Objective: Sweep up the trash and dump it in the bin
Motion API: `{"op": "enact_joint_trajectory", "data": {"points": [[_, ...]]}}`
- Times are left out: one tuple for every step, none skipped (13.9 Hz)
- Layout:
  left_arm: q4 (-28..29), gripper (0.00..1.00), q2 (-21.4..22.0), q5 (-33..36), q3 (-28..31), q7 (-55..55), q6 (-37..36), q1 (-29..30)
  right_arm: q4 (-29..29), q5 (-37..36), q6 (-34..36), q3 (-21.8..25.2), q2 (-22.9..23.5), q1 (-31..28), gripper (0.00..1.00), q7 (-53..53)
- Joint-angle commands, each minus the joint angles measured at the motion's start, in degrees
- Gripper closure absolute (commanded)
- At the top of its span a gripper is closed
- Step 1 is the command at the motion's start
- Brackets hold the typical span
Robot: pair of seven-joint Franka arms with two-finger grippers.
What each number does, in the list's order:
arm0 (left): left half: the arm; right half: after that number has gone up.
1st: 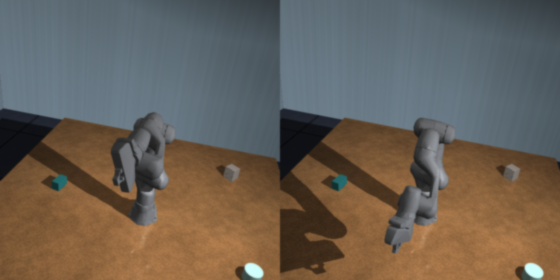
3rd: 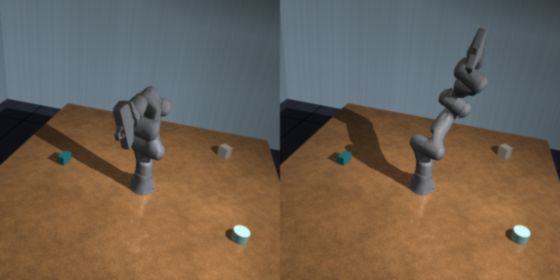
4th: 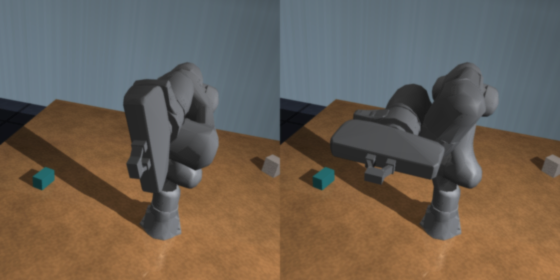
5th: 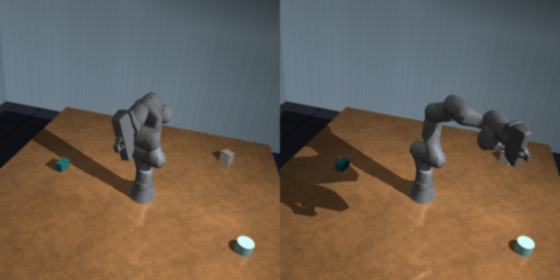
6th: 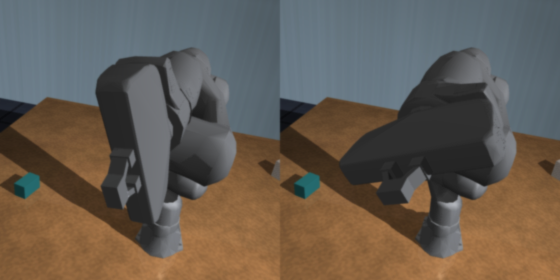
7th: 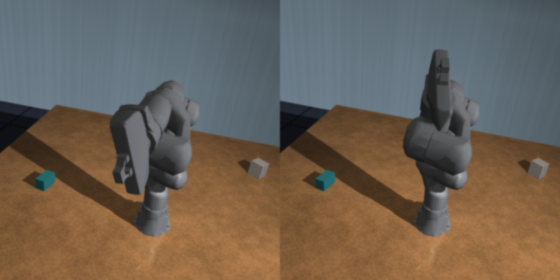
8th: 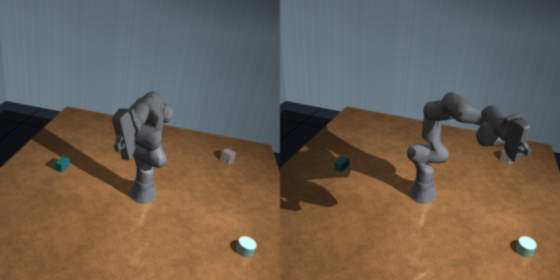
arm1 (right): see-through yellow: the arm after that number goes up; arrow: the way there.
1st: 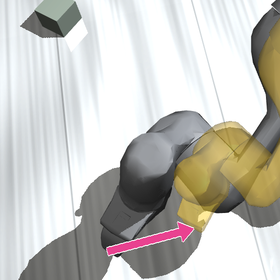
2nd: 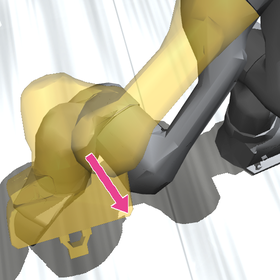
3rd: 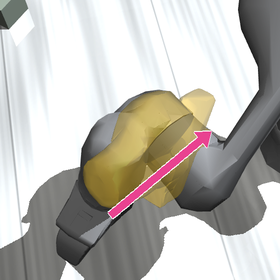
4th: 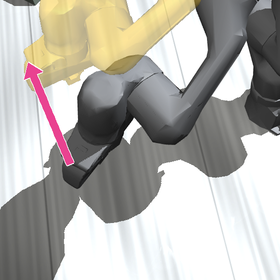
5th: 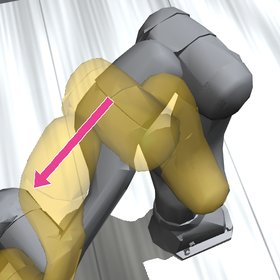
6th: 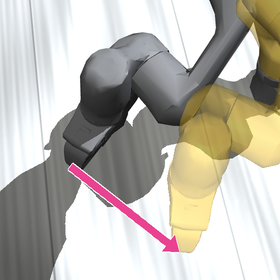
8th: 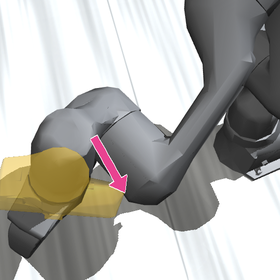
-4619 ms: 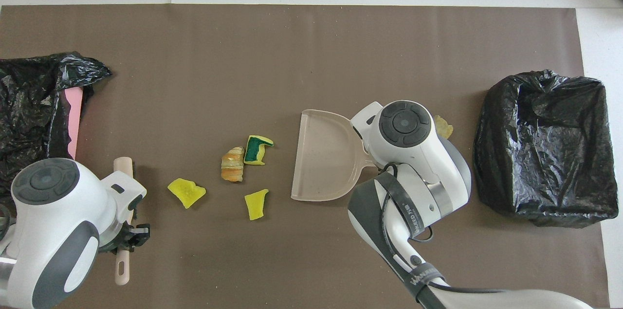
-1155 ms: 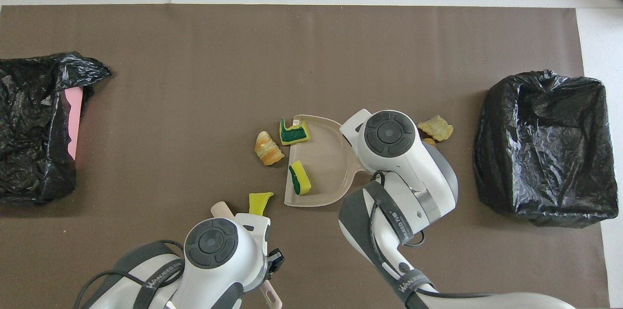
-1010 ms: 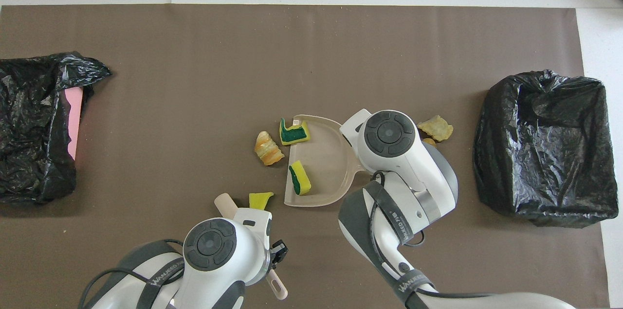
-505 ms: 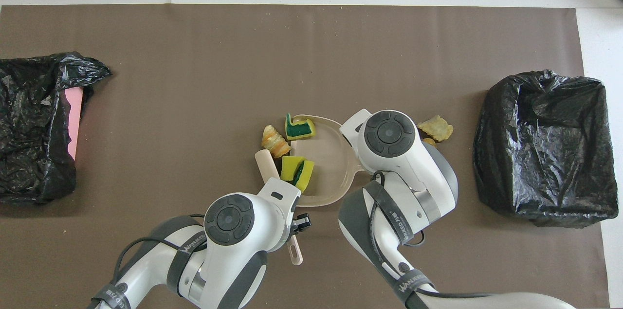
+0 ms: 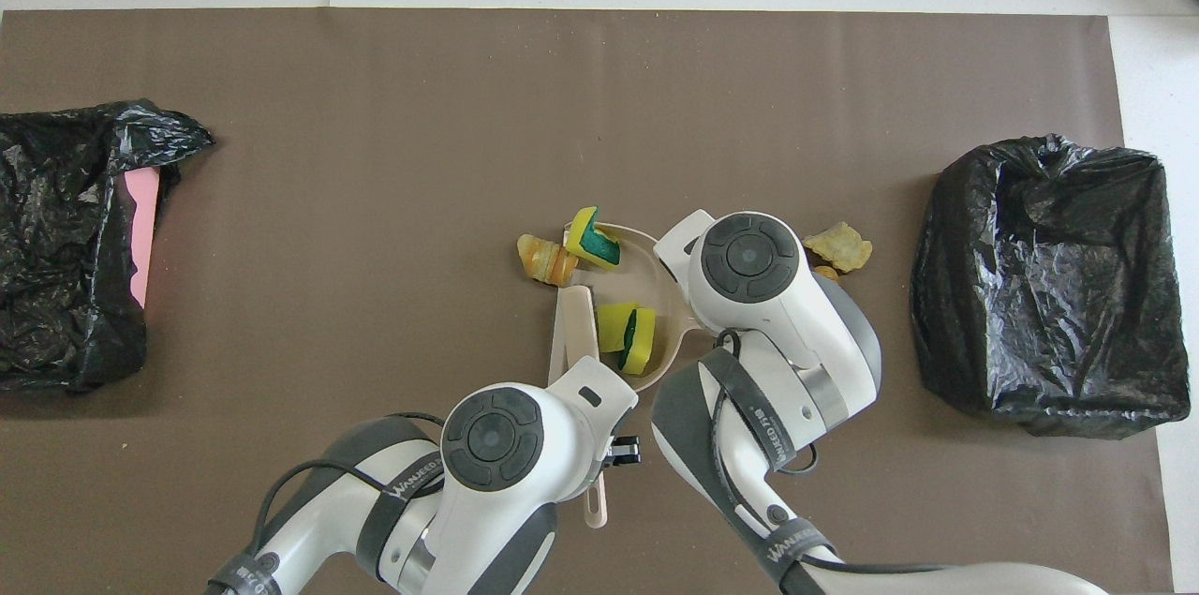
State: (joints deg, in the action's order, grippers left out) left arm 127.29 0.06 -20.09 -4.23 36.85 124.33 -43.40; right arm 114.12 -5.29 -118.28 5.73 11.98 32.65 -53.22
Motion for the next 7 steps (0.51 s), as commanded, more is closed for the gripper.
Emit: {"op": "enact_joint_trajectory", "data": {"points": [[-3.79,1.0,1.68,0.05,0.54,-4.13,-11.71,4.88,1.02,-0.6,-1.6,-0.36,-0.02,-0.21,1.0,0.14],[-3.98,1.0,2.3,0.48,0.63,-6.67,-12.88,7.51,1.02,-0.6,-1.52,-0.36,-0.02,-0.21,1.0,0.14],[-4.06,1.0,1.96,2.49,0.63,-9.31,-12.19,10.15,1.02,-0.6,-1.52,-0.36,-0.02,-0.21,1.0,0.14],[-3.98,1.0,1.78,4.94,0.63,-11.25,-12.27,12.09,1.02,-0.6,-1.52,-0.36,-0.02,-0.21,1.0,0.14],[-3.98,1.0,1.52,6.71,0.63,-13.1,-11.58,13.94,1.02,-0.6,-1.52,-0.36,-0.02,-0.21,1.0,0.14],[-3.8,1.0,1.26,7.07,0.63,-15.12,-10.09,15.43,0.93,-0.6,-1.52,-0.36,-0.02,-0.21,1.0,0.14],[-3.8,1.0,0.56,7.51,0.63,-16.62,-8.34,16.58,0.93,-0.6,-1.6,-0.36,-0.02,-0.21,1.0,0.14]]}}
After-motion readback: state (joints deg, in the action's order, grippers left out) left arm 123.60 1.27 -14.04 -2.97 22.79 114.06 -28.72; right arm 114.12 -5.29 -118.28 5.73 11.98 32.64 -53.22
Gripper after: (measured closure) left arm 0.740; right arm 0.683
